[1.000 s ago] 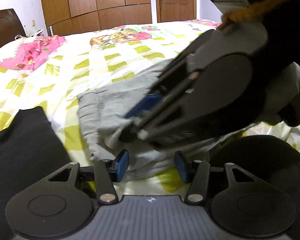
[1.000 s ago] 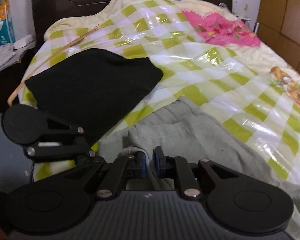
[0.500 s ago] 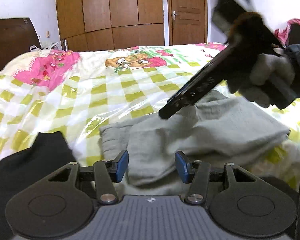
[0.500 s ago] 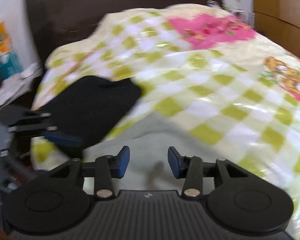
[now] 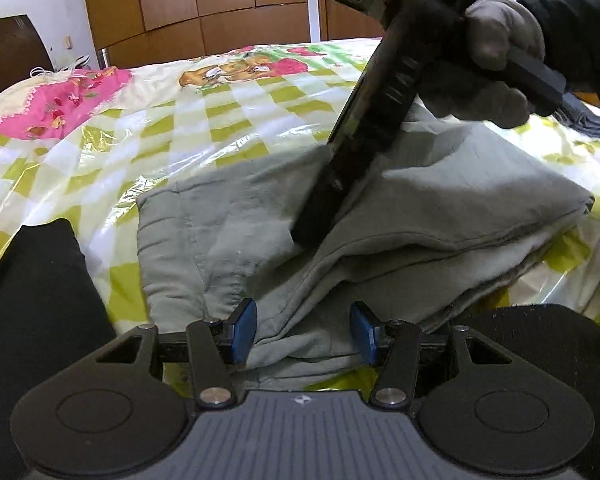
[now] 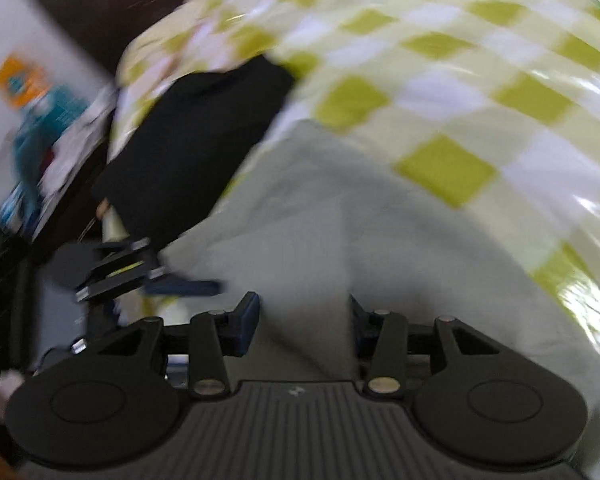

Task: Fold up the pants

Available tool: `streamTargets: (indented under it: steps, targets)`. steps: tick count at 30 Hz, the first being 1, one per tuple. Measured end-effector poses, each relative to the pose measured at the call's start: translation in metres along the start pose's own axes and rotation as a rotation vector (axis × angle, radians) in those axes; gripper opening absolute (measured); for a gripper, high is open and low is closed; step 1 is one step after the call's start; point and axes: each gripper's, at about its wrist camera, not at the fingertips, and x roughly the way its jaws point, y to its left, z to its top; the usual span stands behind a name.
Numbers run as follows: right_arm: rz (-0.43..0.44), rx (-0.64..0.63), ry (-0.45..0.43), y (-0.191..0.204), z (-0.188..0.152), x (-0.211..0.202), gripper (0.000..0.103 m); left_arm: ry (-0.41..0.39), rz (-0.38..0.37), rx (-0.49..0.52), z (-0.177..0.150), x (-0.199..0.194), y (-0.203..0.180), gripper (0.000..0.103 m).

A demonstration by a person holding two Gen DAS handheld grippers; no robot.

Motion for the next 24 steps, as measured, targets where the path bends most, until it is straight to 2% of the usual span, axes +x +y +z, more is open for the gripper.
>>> streamTargets:
  steps: [4,11,15,20,24]
  targets:
    - [-0.006,-0.163,0.016,0.028,-0.007,0.005,0.045,0.002,0.000,-0.019,-0.001,0.001,0.001,0.064]
    - [-0.125,-0.508,-0.045,0.092,-0.031,0.002,0.045,0.000,-0.002,-0.040,-0.002,0.002,0.002,0.064]
    - [-0.163,-0.526,-0.086,0.092,-0.036,-0.005,0.044,0.000,-0.001,-0.043,-0.003,0.002,0.002,0.064]
    - [-0.184,-0.579,-0.086,0.098,-0.038,-0.002,0.043,-0.001,-0.004,-0.039,-0.003,0.001,0.002,0.064]
    - [-0.241,-0.547,-0.107,0.087,-0.032,0.000,0.038,0.000,-0.007,-0.038,-0.003,0.002,0.003,0.064]
